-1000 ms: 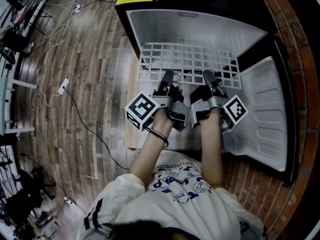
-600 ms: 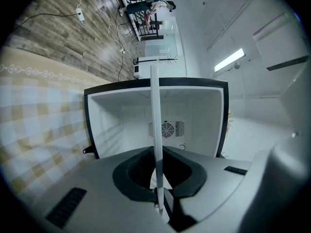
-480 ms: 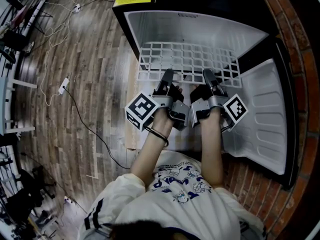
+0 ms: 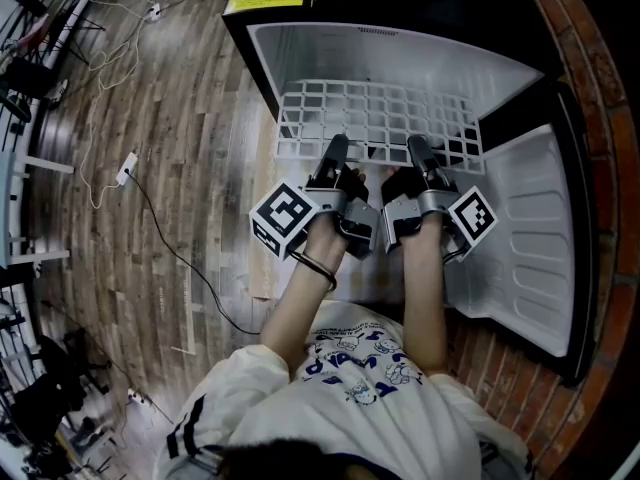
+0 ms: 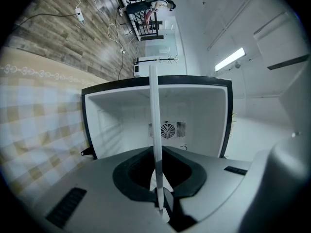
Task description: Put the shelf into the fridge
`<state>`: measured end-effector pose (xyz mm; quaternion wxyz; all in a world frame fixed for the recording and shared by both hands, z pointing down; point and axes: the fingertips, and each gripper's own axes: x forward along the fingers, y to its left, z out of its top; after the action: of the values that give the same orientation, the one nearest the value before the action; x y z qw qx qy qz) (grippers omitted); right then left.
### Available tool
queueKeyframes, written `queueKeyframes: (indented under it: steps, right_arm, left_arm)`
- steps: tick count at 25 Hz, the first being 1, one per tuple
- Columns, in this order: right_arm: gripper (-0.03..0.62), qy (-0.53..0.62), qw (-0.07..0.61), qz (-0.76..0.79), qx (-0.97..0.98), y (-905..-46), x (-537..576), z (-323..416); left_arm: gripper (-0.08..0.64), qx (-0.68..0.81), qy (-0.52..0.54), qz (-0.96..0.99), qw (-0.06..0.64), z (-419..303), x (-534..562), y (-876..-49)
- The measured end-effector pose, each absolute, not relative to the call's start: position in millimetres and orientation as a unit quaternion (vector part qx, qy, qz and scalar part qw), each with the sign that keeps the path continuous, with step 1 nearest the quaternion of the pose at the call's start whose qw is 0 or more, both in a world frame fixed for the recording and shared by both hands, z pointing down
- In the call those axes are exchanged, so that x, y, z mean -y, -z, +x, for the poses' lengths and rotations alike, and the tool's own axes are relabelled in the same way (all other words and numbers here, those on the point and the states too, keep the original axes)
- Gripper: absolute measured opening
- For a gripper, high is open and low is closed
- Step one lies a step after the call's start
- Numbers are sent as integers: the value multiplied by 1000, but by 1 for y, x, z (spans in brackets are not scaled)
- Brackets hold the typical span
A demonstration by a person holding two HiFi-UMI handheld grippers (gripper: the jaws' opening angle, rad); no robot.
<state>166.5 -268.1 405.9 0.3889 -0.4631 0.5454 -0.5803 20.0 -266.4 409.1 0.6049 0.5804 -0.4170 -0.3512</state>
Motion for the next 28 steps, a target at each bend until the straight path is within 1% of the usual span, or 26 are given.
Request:
queueKeyframes:
  steps: [28]
  right_arm:
    - [49,569,401,-466,-546,-400,265,165]
  left_arm:
    - [38,406,352,583,610,18,264,-403]
